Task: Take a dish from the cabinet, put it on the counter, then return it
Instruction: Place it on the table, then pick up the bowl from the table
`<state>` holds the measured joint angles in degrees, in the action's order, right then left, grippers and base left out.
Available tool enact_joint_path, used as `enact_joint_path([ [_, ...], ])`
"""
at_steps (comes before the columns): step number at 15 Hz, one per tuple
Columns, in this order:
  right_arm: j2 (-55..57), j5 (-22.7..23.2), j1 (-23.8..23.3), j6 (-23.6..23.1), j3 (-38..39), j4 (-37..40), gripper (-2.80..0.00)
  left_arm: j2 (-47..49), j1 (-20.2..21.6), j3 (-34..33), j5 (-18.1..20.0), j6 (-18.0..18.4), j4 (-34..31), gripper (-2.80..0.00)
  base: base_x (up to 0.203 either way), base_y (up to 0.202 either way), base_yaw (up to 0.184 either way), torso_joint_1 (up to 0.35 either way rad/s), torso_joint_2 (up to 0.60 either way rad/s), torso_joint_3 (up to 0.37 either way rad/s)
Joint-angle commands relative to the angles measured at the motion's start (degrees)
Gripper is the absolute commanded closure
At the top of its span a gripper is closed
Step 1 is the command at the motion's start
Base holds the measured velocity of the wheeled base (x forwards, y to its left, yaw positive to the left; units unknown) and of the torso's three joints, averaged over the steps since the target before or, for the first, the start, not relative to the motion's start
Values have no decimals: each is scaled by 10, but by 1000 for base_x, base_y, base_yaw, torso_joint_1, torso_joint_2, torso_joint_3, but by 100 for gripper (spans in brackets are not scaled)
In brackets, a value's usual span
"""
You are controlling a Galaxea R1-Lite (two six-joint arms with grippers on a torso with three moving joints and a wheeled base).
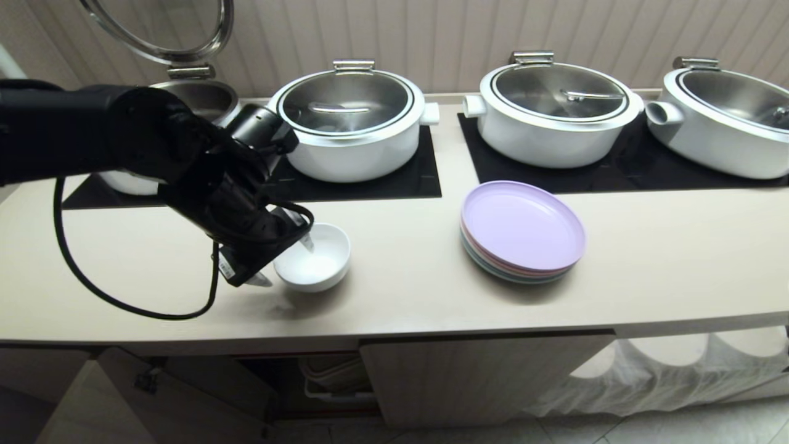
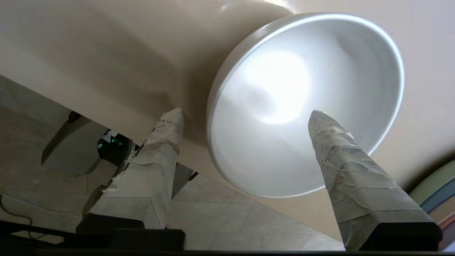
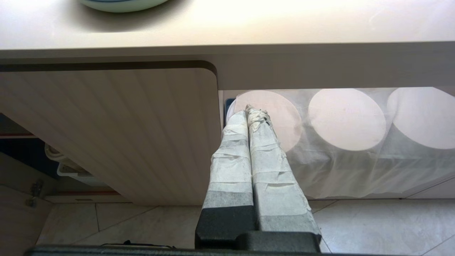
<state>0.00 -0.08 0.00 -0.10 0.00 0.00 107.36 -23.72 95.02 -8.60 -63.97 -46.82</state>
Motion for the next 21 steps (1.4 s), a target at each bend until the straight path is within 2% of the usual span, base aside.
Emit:
enact_joint_path([
  [1,0,0,0,0,0,0,0,-1,0,12,-3,2,-2,-280,0,0,0,0,0,0],
  [5,0,0,1,0,0,0,0,-19,-1,13,-5,19,-2,-280,0,0,0,0,0,0],
  [7,1,0,1,0,0,0,0,-26,-1,13,-7,44,-1,-280,0,0,0,0,0,0],
  [10,0,0,0,0,0,0,0,-44,-6,6,-34,87,26,-280,0,0,0,0,0,0],
  [12,0,0,0,0,0,0,0,-58,-9,-3,-41,127,41,-280,0,0,0,0,0,0],
  [14,0,0,1,0,0,0,0,-74,-10,-38,-50,174,84,-280,0,0,0,0,0,0],
  [17,0,0,0,0,0,0,0,-108,-10,-108,-60,220,168,-280,0,0,0,0,0,0],
  [21,0,0,0,0,0,0,0,-156,-6,-188,-61,288,229,-280,0,0,0,0,0,0],
])
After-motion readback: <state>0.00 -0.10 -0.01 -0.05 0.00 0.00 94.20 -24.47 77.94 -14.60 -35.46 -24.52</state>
